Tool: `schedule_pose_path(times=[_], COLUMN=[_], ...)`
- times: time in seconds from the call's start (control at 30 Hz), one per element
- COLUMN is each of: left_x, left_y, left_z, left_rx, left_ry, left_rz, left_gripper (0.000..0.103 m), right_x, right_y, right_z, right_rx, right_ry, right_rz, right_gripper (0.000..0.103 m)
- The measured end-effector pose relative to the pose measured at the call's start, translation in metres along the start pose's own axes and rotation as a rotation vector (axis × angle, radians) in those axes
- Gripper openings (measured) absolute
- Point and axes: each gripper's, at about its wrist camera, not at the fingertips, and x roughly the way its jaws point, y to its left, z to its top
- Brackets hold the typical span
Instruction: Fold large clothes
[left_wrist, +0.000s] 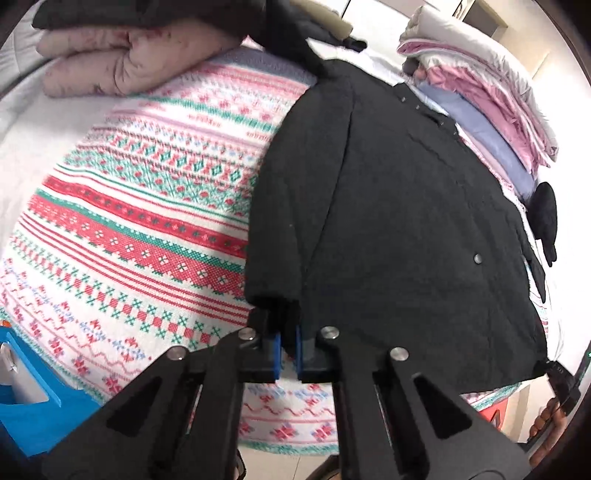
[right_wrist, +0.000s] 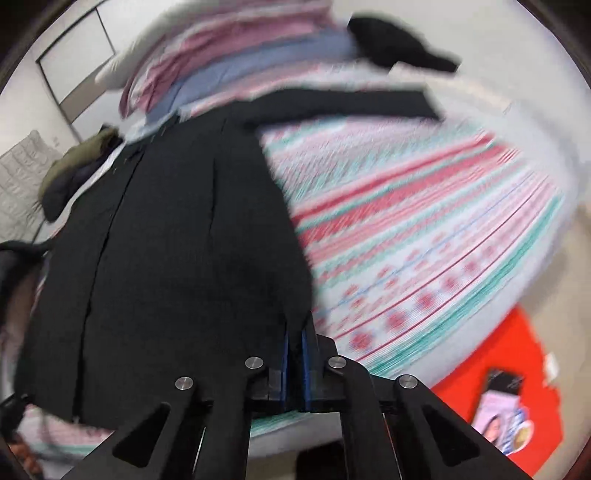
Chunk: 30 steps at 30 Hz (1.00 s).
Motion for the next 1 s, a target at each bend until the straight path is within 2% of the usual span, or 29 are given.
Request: schedule_pose_path(times=[0.07, 0.13, 0.2, 0.23, 0.3, 0.37, 0.4, 0.43, 0.47, 0.53, 0.6, 0.7, 0.73, 0.77, 0.83, 0.93, 1.0], left_x=[-0.010, -0.016, -0.015, -0.010, -0.002, -0.008, -0.016, -0.026, -0.039, -0.059, -0.069, -0.071, -0.066, -0.061, -0.039, -0.001, 0.026], left_y=[-0.008, -0.014, -0.012, -0.009, 0.002, 0.008, 0.010, 0.010, 0.009, 0.001, -0.017, -0.054, -0.068, -0.079, -0.116, -0.164, -0.190], left_z=[-0.006, -0.015, -0.018, -0.017, -0.012, -0.002, 0.002, 0.007, 0.013, 0.022, 0.033, 0.049, 0.053, 0.053, 0.066, 0.088, 0.100], left_rx=[0.025, 0.050, 0.056, 0.053, 0.021, -0.032, -0.049, -0.065, -0.080, -0.095, -0.071, -0.034, -0.009, 0.018, 0.091, 0.165, 0.198], left_ry=[-0.012, -0.015, -0.009, 0.006, 0.048, 0.027, 0.005, -0.034, -0.092, -0.200, -0.245, -0.284, -0.274, -0.257, -0.197, -0.121, -0.104], left_rz=[0.011, 0.042, 0.075, 0.087, 0.120, 0.139, 0.134, 0.132, 0.146, 0.174, 0.178, 0.141, 0.124, 0.105, 0.070, 0.038, 0.017], left_gripper=[0.006, 0.006, 0.006, 0.008, 0.021, 0.031, 0.033, 0.041, 0.056, 0.066, 0.067, 0.071, 0.078, 0.080, 0.080, 0.080, 0.080], right_x=[-0.019, -0.026, -0.030, -0.027, -0.015, -0.011, -0.011, -0.011, -0.011, -0.005, -0.002, 0.010, 0.016, 0.020, 0.033, 0.048, 0.057], right_y=[-0.007, -0.014, -0.019, -0.022, -0.026, -0.024, -0.022, -0.020, -0.021, -0.020, -0.021, -0.016, -0.012, -0.008, -0.001, 0.011, 0.017], right_z=[0.007, 0.009, 0.009, 0.008, 0.004, 0.003, 0.004, 0.008, 0.012, 0.027, 0.036, 0.042, 0.044, 0.045, 0.049, 0.058, 0.065], right_rx=[0.009, 0.030, 0.015, 0.004, 0.036, 0.044, 0.041, 0.051, 0.070, 0.138, 0.200, 0.290, 0.317, 0.336, 0.378, 0.417, 0.430], right_ry=[-0.084, -0.110, -0.132, -0.105, -0.017, 0.002, -0.006, -0.013, -0.017, -0.023, -0.039, -0.037, -0.031, -0.029, -0.014, -0.010, -0.009], right_rz=[-0.056, -0.091, -0.194, -0.166, 0.017, 0.061, 0.066, 0.081, 0.104, 0.161, 0.204, 0.286, 0.316, 0.333, 0.355, 0.394, 0.401], right_gripper=[0.003, 0.000, 0.000, 0.000, 0.001, 0.002, 0.004, 0.007, 0.008, 0.012, 0.016, 0.029, 0.031, 0.032, 0.044, 0.050, 0.051])
